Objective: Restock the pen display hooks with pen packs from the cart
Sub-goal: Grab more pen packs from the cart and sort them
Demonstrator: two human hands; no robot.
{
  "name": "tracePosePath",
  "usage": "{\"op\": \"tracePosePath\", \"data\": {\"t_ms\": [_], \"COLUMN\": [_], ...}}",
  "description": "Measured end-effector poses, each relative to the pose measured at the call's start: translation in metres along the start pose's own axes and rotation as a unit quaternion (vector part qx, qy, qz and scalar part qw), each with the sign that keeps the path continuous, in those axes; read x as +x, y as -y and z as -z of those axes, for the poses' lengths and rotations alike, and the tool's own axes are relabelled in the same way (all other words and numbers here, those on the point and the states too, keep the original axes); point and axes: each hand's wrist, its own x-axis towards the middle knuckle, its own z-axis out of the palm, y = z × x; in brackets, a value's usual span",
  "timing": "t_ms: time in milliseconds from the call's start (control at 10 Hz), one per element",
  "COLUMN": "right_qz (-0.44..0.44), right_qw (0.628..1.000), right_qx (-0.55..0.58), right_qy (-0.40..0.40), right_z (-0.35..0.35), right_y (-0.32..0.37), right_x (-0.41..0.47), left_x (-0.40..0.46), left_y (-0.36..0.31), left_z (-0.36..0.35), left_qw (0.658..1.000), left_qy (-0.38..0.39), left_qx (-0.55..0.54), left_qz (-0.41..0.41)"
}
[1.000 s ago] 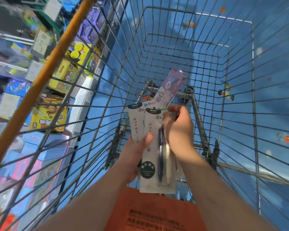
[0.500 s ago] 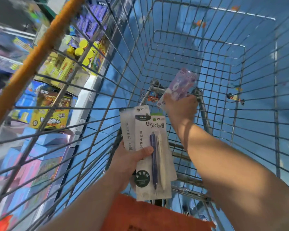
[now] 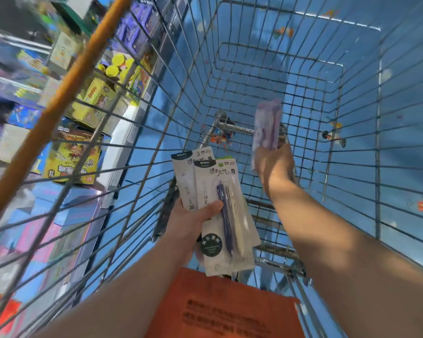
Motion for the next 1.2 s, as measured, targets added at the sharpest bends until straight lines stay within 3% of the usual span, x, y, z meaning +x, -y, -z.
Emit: {"op": "tracePosePath", "data": {"t_ms": [100,200,300,400,500,600,800,900,1000,1100,1200], "right_qz": [-0.167,-0.107,-0.046,-0.005,0.058,0.077,0.148,0.137,0.173,0.235,0.268], "right_qw": [0.902,0.897,0.898,0.873,0.84,0.78,0.713,0.687,0.675,0.673,0.649], "right_qx": [0.387,0.423,0.423,0.445,0.501,0.599,0.684,0.704,0.685,0.652,0.622], "right_qy": [-0.09,-0.067,-0.117,-0.201,-0.201,-0.165,0.04,0.119,0.213,0.258,0.347], "right_z": [0.045,0.091,0.125,0.178,0.224,0.267,0.324,0.339,0.348,0.347,0.341], "right_y": [-0.008,-0.004,-0.014,-0.013,-0.015,-0.014,-0.016,-0.008,0.001,0.008,0.017], "right_x": [-0.052,-0.105,-0.141,-0.194,-0.252,-0.315,-0.441,-0.492,-0.547,-0.596,-0.656], "left_x": [-0.02,-0.052,-0.096,-0.143,-0.193,-0.246,-0.353,-0.407,-0.46,-0.522,-0.589], "left_y": [-0.008,-0.026,-0.051,-0.078,-0.102,-0.121,-0.135,-0.128,-0.108,-0.08,-0.047], "left_z": [-0.008,-0.015,-0.015,-0.011,0.003,0.025,0.086,0.123,0.167,0.211,0.257], "left_qw": [1.0,1.0,0.999,0.995,0.988,0.982,0.97,0.957,0.951,0.942,0.937], "left_qy": [-0.01,0.014,0.026,0.053,0.066,0.087,0.116,0.138,0.129,0.115,0.041], "left_qx": [-0.011,-0.009,0.007,0.02,0.052,0.061,-0.027,-0.052,-0.125,-0.19,-0.217], "left_qz": [0.004,-0.017,-0.044,-0.078,-0.129,-0.158,-0.213,-0.248,-0.253,-0.252,-0.272]}}
